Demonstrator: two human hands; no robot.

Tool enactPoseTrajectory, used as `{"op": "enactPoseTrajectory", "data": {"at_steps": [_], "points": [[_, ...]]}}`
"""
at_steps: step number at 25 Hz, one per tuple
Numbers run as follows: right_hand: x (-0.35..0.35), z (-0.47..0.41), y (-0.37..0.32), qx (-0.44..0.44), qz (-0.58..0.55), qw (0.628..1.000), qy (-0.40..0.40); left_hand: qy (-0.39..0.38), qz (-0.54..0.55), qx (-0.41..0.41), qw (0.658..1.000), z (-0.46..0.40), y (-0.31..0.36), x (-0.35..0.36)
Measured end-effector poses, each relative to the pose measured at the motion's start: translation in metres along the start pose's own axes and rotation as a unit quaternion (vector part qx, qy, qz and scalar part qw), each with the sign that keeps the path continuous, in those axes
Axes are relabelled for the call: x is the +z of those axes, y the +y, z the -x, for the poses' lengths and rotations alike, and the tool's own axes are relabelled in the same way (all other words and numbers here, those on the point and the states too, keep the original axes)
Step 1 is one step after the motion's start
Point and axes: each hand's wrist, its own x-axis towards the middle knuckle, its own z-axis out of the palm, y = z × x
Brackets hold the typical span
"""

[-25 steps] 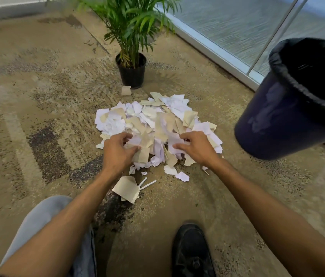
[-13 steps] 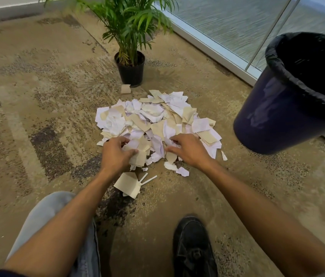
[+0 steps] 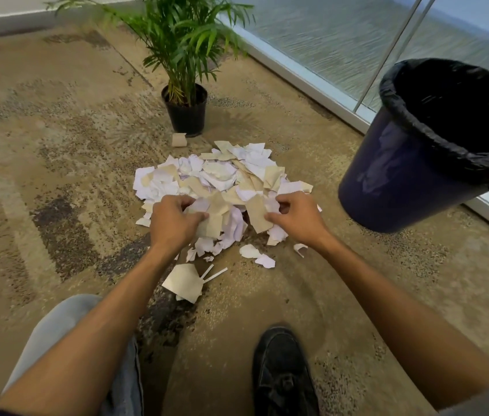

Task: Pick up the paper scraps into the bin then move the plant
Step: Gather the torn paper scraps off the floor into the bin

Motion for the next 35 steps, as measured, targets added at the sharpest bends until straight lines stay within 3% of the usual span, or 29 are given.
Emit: {"op": "enactPoseTrajectory", "data": {"at_steps": [6, 12, 15, 19, 22, 24, 28, 32, 35], "points": [[-0.092, 0.015, -0.021, -0.006, -0.086, 0.986, 0.144, -0.011, 0.108, 0.088, 0.990, 0.002, 0.115, 0.023], [-0.228, 0.030, -0.017, -0.016, -0.018, 0.938, 0.345, -0.048, 0.207, 0.179, 0.961, -0.004, 0.261, 0.071], [-0.283, 0.030, -0.004, 0.023, -0.009, 0.908, 0.418, -0.048, 0.170, 0.240, 0.955, -0.005, 0.323, 0.100], [-0.315, 0.024, 0.026, 0.072, -0.002, 0.903, 0.424, -0.067, 0.088, 0.279, 0.954, -0.013, 0.365, 0.144], [-0.315, 0.017, 0.040, 0.100, -0.003, 0.910, 0.403, -0.143, 0.080, 0.295, 0.941, -0.019, 0.367, 0.167], [-0.308, 0.016, 0.039, 0.104, 0.026, 0.905, 0.411, -0.153, 0.072, 0.306, 0.937, -0.021, 0.357, 0.171], [-0.270, 0.021, 0.017, 0.004, 0.047, 0.911, 0.410, -0.099, 0.116, 0.320, 0.935, -0.019, 0.317, 0.150], [-0.213, 0.017, -0.011, -0.091, 0.061, 0.939, 0.326, -0.041, 0.137, 0.317, 0.937, -0.016, 0.246, 0.107], [-0.164, 0.002, -0.022, -0.113, 0.083, 0.958, 0.251, -0.027, 0.098, 0.283, 0.954, -0.015, 0.173, 0.068]]}}
